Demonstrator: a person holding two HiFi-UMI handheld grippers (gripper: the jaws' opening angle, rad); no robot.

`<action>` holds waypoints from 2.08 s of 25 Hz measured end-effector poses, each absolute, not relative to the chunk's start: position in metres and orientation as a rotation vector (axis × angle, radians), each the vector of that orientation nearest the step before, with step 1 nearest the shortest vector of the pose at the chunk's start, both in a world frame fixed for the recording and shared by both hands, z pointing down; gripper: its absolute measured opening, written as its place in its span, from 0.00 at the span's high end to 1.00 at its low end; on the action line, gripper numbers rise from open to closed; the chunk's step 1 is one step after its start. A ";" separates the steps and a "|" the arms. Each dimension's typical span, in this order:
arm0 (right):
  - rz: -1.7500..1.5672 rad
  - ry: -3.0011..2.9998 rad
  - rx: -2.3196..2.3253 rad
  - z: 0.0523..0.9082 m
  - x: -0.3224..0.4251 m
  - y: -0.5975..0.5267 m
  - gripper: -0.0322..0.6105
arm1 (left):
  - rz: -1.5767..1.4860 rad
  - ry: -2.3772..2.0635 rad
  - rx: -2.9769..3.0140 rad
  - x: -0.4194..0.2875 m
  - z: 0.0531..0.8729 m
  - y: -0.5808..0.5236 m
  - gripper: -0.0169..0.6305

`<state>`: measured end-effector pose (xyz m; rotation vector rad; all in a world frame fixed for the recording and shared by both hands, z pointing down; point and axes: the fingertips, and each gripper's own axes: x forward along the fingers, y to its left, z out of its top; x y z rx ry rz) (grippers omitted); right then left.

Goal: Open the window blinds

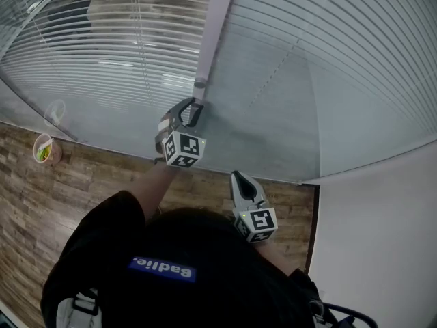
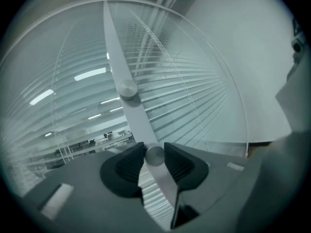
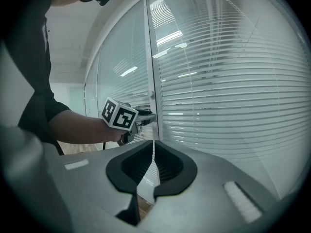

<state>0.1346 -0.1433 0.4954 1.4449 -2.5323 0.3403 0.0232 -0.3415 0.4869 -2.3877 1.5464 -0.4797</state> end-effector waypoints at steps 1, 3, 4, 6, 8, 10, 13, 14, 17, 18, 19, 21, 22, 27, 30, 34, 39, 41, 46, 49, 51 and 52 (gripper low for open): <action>0.341 -2.532 1.445 0.495 0.135 -0.143 0.93 | -0.452 1.567 -2.418 0.023 0.487 -0.342 0.78; 0.342 -2.533 1.446 0.495 0.135 -0.143 0.93 | -0.411 1.599 -2.465 0.021 0.486 -0.343 0.78; 0.343 -2.535 1.446 0.495 0.134 -0.143 0.93 | -0.394 1.610 -2.484 0.021 0.487 -0.343 0.78; 0.342 -2.536 1.446 0.496 0.134 -0.144 0.93 | -0.358 1.633 -2.524 0.020 0.487 -0.344 0.78; 0.343 -2.537 1.447 0.496 0.134 -0.144 0.93 | -0.316 1.663 -2.571 0.019 0.487 -0.345 0.78; 0.344 -2.538 1.447 0.496 0.134 -0.143 0.93 | -0.269 1.696 -2.620 0.017 0.485 -0.345 0.78; 0.348 -2.540 1.448 0.495 0.133 -0.142 0.93 | -0.213 1.739 -2.685 0.014 0.479 -0.344 0.78; 0.349 -2.540 1.447 0.495 0.133 -0.142 0.93 | -0.195 1.756 -2.705 0.013 0.480 -0.344 0.78; 0.351 -2.540 1.445 0.495 0.133 -0.142 0.93 | -0.127 1.804 -2.776 0.010 0.483 -0.346 0.78; 0.352 -2.541 1.444 0.496 0.133 -0.141 0.93 | -0.098 1.815 -2.801 0.010 0.482 -0.346 0.78; 0.353 -2.541 1.443 0.496 0.133 -0.141 0.93 | -0.073 1.826 -2.823 0.010 0.482 -0.346 0.78; 0.355 -2.542 1.441 0.496 0.134 -0.141 0.93 | -0.034 1.843 -2.856 0.010 0.482 -0.347 0.78; 0.356 -2.544 1.440 0.496 0.134 -0.141 0.93 | -0.019 1.850 -2.870 0.009 0.482 -0.347 0.78; 0.363 -2.548 1.433 0.497 0.133 -0.142 0.93 | 0.058 1.884 -2.934 0.008 0.482 -0.348 0.78; 0.369 -2.551 1.426 0.497 0.132 -0.141 0.93 | 0.116 1.903 -2.972 0.007 0.481 -0.348 0.78; 0.386 -2.558 1.389 0.500 0.127 -0.140 0.92 | 0.268 1.917 -3.052 0.004 0.480 -0.350 0.77; 0.400 -2.571 1.360 0.503 0.124 -0.140 0.91 | -0.213 1.581 -2.708 0.008 0.472 -0.341 0.64; 0.411 -2.571 1.362 0.504 0.125 -0.141 0.91 | -0.400 1.382 -2.468 0.015 0.468 -0.335 0.61; 0.411 -2.569 1.358 0.506 0.123 -0.141 0.91 | -0.852 0.942 -1.853 0.026 0.485 -0.327 0.62; 0.420 -2.564 1.366 0.507 0.123 -0.142 0.91 | -0.944 0.799 -1.646 0.026 0.492 -0.326 0.68; 0.424 -2.561 1.371 0.508 0.123 -0.142 0.91 | -0.970 0.736 -1.592 0.027 0.499 -0.325 0.71; 0.424 -2.559 1.371 0.508 0.123 -0.143 0.91 | -0.980 0.712 -1.575 0.027 0.502 -0.325 0.72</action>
